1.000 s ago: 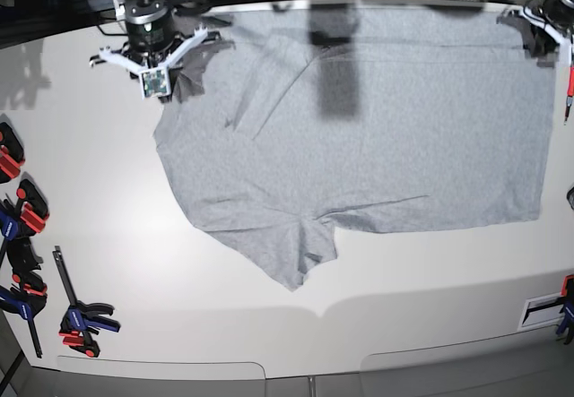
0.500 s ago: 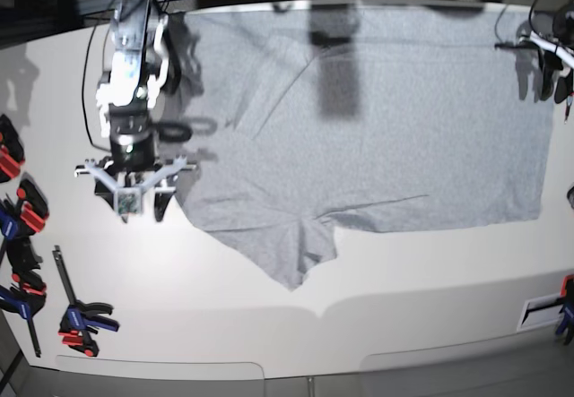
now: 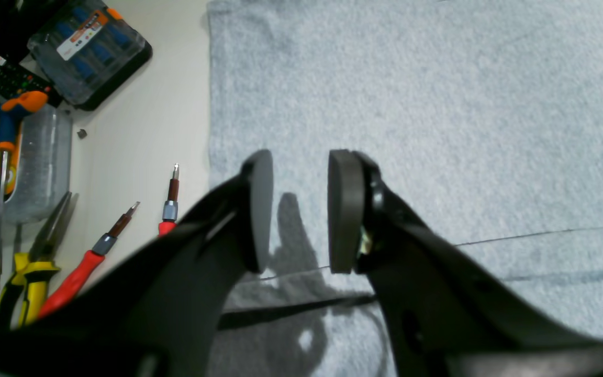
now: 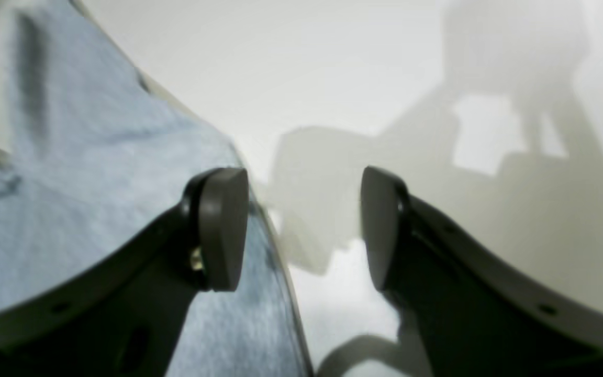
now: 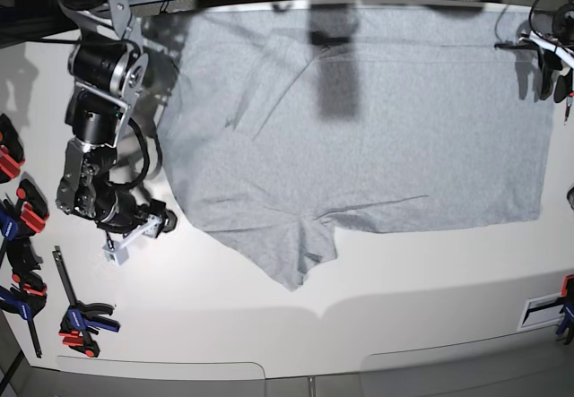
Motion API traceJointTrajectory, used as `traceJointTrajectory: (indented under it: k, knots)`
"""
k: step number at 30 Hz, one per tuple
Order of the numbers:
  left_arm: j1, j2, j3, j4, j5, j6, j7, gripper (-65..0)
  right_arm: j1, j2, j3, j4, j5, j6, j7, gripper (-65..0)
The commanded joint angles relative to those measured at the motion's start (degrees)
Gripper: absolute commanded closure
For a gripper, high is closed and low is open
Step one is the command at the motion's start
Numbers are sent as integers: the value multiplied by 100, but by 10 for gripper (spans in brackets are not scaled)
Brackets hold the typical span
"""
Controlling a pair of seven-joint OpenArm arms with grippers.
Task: Fold the T-shirt properly
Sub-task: 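Move the right gripper along the shirt side toward the hem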
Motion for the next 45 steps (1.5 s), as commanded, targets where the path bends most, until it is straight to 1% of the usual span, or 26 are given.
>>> traceJointTrajectory:
  k: [1, 4, 7, 11, 17, 19, 20, 21, 22, 24, 25, 27, 28, 29, 31, 32, 35, 38, 42, 45]
  knots:
    - [20, -94, -63, 72, -72, 48, -140, -163, 190, 37, 2, 15, 111, 50, 59, -328]
    - [20, -94, -63, 72, -72, 46, -140, -164, 101, -50, -50, -28, 127, 52, 13, -328]
    - [20, -94, -63, 72, -72, 46, -234, -164, 57, -168, -260, -28, 153, 52, -20, -328]
    - [20, -94, -63, 74, -72, 46, -721, -164, 59, -302, -638, -28, 151, 50, -24, -327]
    - [20, -94, -66, 74, -70, 44, -737, -164, 57, -459, -1102, -28, 127, 26, -61, -327]
    - [17, -94, -63, 74, -70, 44, -737, -164, 57, -487, -1161, -28, 125, -28, -59, -310]
    - [17, -94, -63, 74, -70, 44, -737, -164, 59, -496, -1161, -28, 111, -37, -59, -286]
    - [17, -94, -66, 74, -68, 44, -732, -164, 59, -503, -1154, -28, 107, -37, -59, -248]
    - [20, -96, -66, 74, -68, 46, -732, -164, 57, -505, -1150, -28, 109, -37, -59, -192]
    - [4, -101, -66, 74, -68, 46, -732, -164, 57, -505, -1150, -28, 111, -37, -9, -40]
    - [-44, -103, -66, 72, -68, 44, -726, -164, 57, -507, -1150, -28, 111, -37, 94, 0]
    - [-236, -131, -66, 39, -68, 48, -614, -164, 37, -520, -1152, -26, 114, -33, 326, 0]
    - [-396, -164, -63, -13, -68, 144, -520, -164, 28, -527, -1152, -26, 109, -33, 391, 0]
    - [-586, -208, -63, -98, -76, 404, -417, -164, 28, -535, -1152, -26, 109, -31, 411, 0]
    - [-1054, -282, -63, -380, -157, 918, -387, -164, 28, -538, -1152, -26, 107, -31, 404, 0]
    - [-1303, -350, -59, -590, -234, 997, -385, -164, 26, -533, -1152, -26, 98, -31, 400, 0]
    - [-2100, -673, 55, -1491, -551, 988, -387, -164, 26, -538, -1152, -26, -98, -33, 396, 0]
    - [-3110, -1062, 424, -2780, -656, 988, -391, -164, 26, -535, -1152, -26, -197, -33, 420, 0]
    - [-4756, -1506, 1283, -4900, -782, 984, -483, -164, 26, -538, -1152, -26, -192, -33, 428, 0]
    - [-5984, -1611, 2061, -6531, -763, 966, -713, -164, 28, -538, -1152, -26, -190, -33, 431, 0]
